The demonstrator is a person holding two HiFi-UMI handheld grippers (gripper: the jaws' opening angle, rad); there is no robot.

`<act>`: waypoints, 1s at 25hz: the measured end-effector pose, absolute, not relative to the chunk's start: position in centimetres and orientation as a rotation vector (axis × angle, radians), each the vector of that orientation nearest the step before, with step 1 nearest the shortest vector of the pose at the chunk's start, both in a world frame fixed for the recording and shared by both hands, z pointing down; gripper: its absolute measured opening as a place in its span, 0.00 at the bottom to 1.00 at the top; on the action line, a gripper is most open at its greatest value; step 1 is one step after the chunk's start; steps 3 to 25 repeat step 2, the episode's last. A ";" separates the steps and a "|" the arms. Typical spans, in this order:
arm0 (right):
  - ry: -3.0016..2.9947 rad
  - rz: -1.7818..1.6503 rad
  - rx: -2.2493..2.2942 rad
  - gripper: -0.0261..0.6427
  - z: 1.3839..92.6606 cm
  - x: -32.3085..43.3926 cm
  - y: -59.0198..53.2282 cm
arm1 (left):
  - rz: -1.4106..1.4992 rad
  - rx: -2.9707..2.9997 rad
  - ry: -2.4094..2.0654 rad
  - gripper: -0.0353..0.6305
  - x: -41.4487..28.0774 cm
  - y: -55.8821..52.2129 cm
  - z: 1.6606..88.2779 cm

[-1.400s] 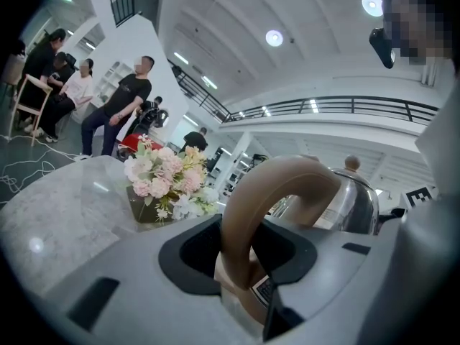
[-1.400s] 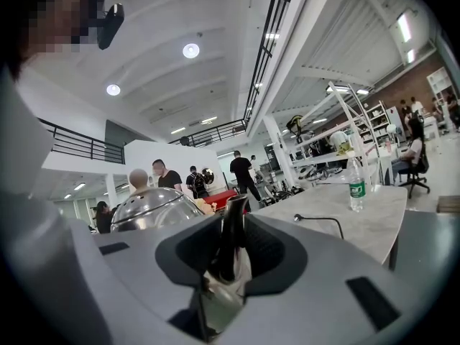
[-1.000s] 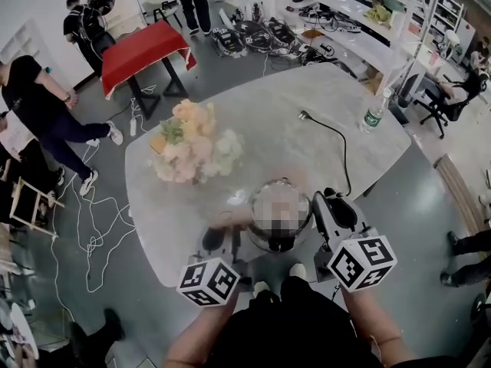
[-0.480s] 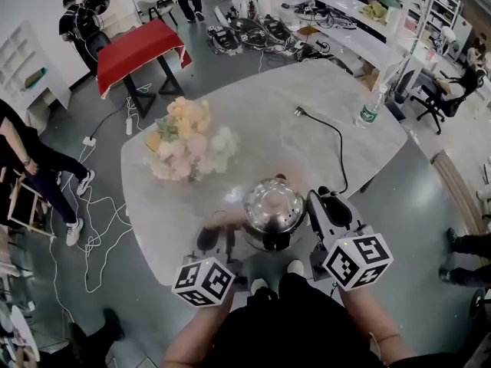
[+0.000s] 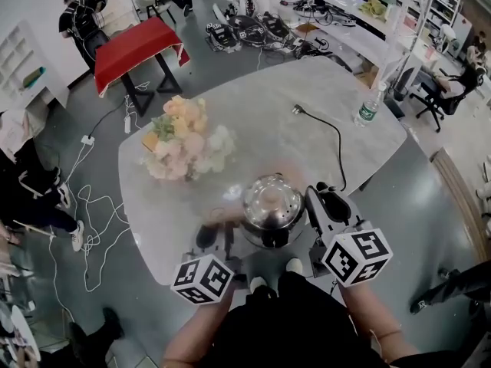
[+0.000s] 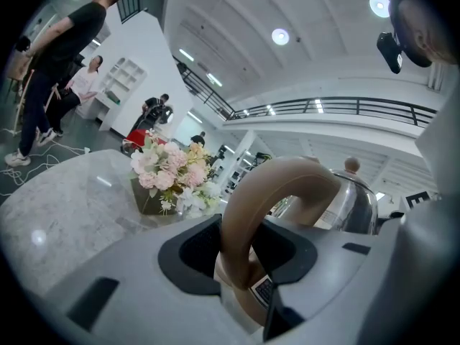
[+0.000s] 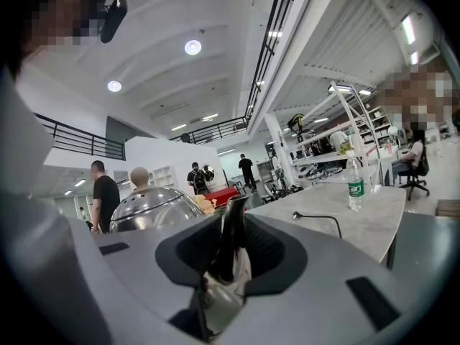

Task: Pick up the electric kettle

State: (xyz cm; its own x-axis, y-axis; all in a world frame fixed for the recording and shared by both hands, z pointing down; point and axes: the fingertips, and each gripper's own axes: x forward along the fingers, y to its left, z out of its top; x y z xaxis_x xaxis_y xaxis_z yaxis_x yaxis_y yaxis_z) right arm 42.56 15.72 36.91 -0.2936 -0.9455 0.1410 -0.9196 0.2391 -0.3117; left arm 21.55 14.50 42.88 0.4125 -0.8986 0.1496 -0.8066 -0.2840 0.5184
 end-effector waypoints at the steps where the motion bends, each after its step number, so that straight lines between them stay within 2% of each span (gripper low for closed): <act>1: 2.411 -0.521 -1.819 0.17 36.9 42.7 15.6 | -0.231 2.150 -1.445 0.22 21.7 14.4 42.9; 25: 2.411 -0.522 -1.819 0.17 36.9 42.9 15.4 | -0.231 2.151 -1.445 0.22 21.9 14.2 42.8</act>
